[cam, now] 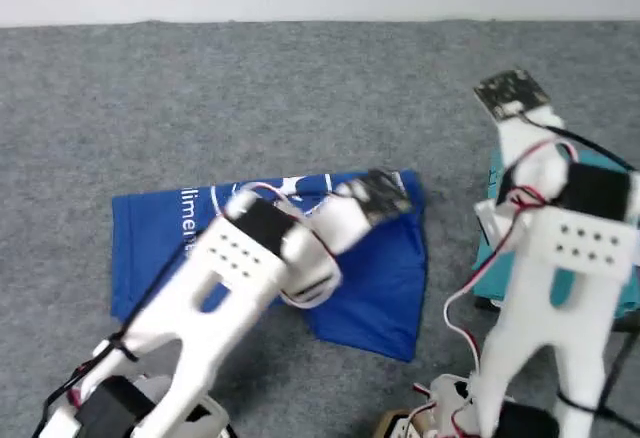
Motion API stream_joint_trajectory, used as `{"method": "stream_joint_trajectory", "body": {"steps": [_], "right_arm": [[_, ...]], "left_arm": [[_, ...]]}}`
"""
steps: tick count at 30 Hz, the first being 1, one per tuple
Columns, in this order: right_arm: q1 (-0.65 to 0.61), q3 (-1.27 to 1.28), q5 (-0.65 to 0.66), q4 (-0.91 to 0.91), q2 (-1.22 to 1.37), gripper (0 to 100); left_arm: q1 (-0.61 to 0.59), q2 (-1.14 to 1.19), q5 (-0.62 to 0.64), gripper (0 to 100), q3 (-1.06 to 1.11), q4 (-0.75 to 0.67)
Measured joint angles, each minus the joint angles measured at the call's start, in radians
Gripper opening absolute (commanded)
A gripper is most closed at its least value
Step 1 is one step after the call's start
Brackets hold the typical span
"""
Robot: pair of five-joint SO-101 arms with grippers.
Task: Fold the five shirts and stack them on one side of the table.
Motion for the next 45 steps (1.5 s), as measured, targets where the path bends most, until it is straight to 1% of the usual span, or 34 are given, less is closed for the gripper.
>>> {"method": "stream_joint_trajectory", "body": {"steps": [2, 7, 11, 14, 25, 28, 31, 37, 41, 45], "right_arm": [[0.028, 0.037, 0.000, 0.000, -0.040, 1.9], [0.106, 0.100, 0.000, 0.000, -0.120, 1.9], [0.169, 0.138, 0.000, 0.000, -0.170, 1.9], [0.192, 0.158, 0.000, 0.000, -0.199, 1.9], [0.210, 0.160, 0.000, 0.000, -0.256, 1.9], [0.210, 0.160, 0.000, 0.000, -0.269, 1.9], [0.210, 0.160, 0.000, 0.000, -0.281, 1.9], [0.210, 0.160, 0.000, 0.000, -0.290, 1.9], [0.210, 0.160, 0.000, 0.000, -0.290, 1.9], [0.210, 0.160, 0.000, 0.000, -0.290, 1.9]], "left_arm": [[0.058, 0.017, 0.006, 22, 0.000, -0.009], [0.166, 0.166, 0.008, 22, -0.021, -0.025], [0.204, 0.272, 0.008, 22, -0.068, -0.057], [0.226, 0.341, 0.008, 22, -0.081, -0.089], [0.226, 0.552, 0.011, 22, -0.087, -0.207], [0.226, 0.577, 0.009, 18, -0.107, -0.212], [0.227, 0.580, 0.009, 15, -0.110, -0.215], [0.230, 0.580, 0.009, 2, -0.110, -0.226], [0.227, 0.577, 0.012, 2, -0.126, -0.224], [0.221, 0.496, 0.012, 2, -0.129, -0.215]]}}
